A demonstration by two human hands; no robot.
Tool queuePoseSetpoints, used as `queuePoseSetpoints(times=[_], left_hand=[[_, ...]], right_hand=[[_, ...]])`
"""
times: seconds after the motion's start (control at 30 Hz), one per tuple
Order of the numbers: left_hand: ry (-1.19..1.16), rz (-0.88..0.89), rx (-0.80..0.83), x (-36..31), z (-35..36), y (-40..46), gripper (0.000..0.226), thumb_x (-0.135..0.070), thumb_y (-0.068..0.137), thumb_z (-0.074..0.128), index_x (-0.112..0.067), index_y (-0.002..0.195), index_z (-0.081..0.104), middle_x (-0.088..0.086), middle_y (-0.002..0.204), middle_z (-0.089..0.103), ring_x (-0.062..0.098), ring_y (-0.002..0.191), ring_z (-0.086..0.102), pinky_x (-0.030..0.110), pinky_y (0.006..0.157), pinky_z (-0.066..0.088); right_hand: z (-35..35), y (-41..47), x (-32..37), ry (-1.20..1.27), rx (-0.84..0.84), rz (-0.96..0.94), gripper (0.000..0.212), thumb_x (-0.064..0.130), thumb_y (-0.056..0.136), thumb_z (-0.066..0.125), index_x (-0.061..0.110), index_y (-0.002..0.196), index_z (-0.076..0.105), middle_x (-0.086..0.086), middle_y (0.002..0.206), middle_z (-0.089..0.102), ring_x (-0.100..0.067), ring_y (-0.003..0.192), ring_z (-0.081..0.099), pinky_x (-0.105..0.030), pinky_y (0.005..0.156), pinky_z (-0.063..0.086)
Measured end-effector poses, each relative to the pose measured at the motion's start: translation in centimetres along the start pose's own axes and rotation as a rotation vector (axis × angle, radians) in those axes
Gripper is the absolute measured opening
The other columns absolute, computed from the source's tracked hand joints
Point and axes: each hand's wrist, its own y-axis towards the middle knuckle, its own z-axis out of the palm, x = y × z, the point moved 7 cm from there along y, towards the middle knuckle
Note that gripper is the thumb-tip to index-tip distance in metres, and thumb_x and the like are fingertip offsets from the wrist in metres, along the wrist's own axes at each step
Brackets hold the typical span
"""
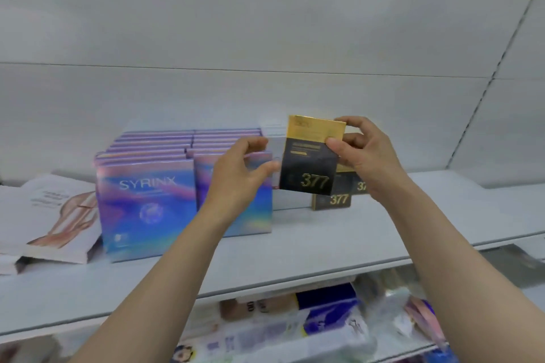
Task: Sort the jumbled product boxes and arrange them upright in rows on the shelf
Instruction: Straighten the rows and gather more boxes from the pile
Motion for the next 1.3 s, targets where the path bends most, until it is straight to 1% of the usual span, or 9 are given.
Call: queuePoseSetpoints(times=[0.07, 0.17, 0.27, 0.43, 0.53, 0.73, 0.97, 1.2, 1.3], left_hand=[[0.260, 0.075, -0.056, -0.3, 1.6, 0.7, 0.047, -0.035, 0.079, 0.077, -0.025, 0.122, 0.060, -0.009, 0.123, 0.060, 0.007, 0.120, 0.049, 0.006, 0.098, 0.031], [0.559, 0.086, -0.101, 0.3, 3.0, 1.3, 0.057, -0.041, 0.081, 0.074, -0.018, 0.130, 0.056, 0.002, 0.134, 0.056, 0.023, 0.137, 0.035, 0.032, 0.113, 0.022], [0.729, 0.063, -0.109, 1.1, 3.7, 1.3, 0.057, -0.044, 0.080, 0.074, -0.014, 0.126, 0.058, 0.005, 0.128, 0.061, 0.027, 0.130, 0.044, 0.044, 0.114, 0.022], [0.657, 0.081, -0.138, -0.1, 6.5, 1.4, 0.059, -0.043, 0.081, 0.073, -0.015, 0.130, 0.056, 0.005, 0.135, 0.056, 0.025, 0.138, 0.036, 0.041, 0.117, 0.022], [0.518, 0.106, -0.026, -1.0, 10.9, 2.3, 0.063, -0.046, 0.080, 0.072, -0.022, 0.135, 0.052, -0.001, 0.142, 0.049, 0.017, 0.140, 0.030, 0.028, 0.109, 0.023], [0.669, 0.176, 0.162, -0.2, 18.6, 4.3, 0.067, -0.047, 0.084, 0.068, -0.024, 0.143, 0.045, -0.002, 0.152, 0.040, 0.015, 0.144, 0.027, 0.036, 0.119, 0.016], [0.883, 0.251, 0.053, 1.8, 19.8, 4.4, 0.066, -0.043, 0.083, 0.072, -0.022, 0.141, 0.048, -0.002, 0.144, 0.050, 0.016, 0.136, 0.040, 0.029, 0.117, 0.011], [0.887, 0.332, -0.012, 2.2, 19.5, 4.5, 0.060, -0.042, 0.080, 0.075, -0.020, 0.132, 0.057, -0.001, 0.133, 0.060, 0.019, 0.126, 0.052, 0.032, 0.114, 0.021], [0.872, 0.341, -0.007, 2.4, 19.5, 4.6, 0.060, -0.043, 0.080, 0.074, -0.020, 0.133, 0.057, -0.001, 0.132, 0.061, 0.019, 0.125, 0.052, 0.033, 0.114, 0.022]], right_hand=[[-3.4, 0.6, -1.5, -0.026, -0.016, 0.015, 0.033, 0.011, 0.089, 0.071, 0.022, 0.118, 0.060, -0.003, 0.092, 0.077, -0.019, 0.085, 0.074, -0.029, 0.067, 0.060], [-6.5, 1.2, -4.2, -0.058, -0.002, 0.056, 0.032, 0.007, 0.089, 0.070, 0.021, 0.116, 0.060, 0.002, 0.090, 0.077, -0.014, 0.080, 0.073, -0.029, 0.066, 0.059], [-7.7, 1.7, -6.5, -0.083, 0.045, 0.073, 0.034, 0.005, 0.090, 0.069, 0.022, 0.117, 0.059, 0.007, 0.091, 0.077, -0.010, 0.080, 0.073, -0.025, 0.066, 0.059], [-10.3, 3.2, -7.5, -0.067, 0.049, 0.060, 0.033, 0.007, 0.090, 0.069, 0.021, 0.118, 0.060, 0.002, 0.093, 0.077, -0.014, 0.079, 0.073, -0.024, 0.063, 0.056], [-12.6, 4.2, -7.3, -0.077, 0.034, 0.049, 0.032, 0.009, 0.091, 0.069, 0.022, 0.119, 0.060, -0.002, 0.093, 0.077, -0.019, 0.087, 0.074, -0.032, 0.077, 0.059], [-16.9, 5.2, -8.9, -0.130, 0.005, 0.068, 0.032, 0.013, 0.091, 0.070, 0.028, 0.118, 0.061, 0.000, 0.092, 0.077, -0.018, 0.089, 0.073, -0.043, 0.088, 0.058], [-18.3, 7.1, -12.6, -0.152, -0.010, 0.116, 0.036, 0.014, 0.087, 0.074, 0.031, 0.117, 0.063, 0.001, 0.090, 0.076, -0.019, 0.093, 0.071, -0.044, 0.093, 0.056], [-16.6, 10.1, -15.4, -0.181, 0.009, 0.118, 0.039, 0.018, 0.088, 0.073, 0.036, 0.121, 0.061, 0.010, 0.092, 0.075, -0.009, 0.093, 0.069, -0.029, 0.086, 0.055], [-16.1, 10.7, -16.4, -0.203, 0.001, 0.103, 0.038, 0.018, 0.088, 0.073, 0.035, 0.121, 0.063, 0.010, 0.102, 0.070, -0.009, 0.100, 0.065, -0.032, 0.089, 0.055]])
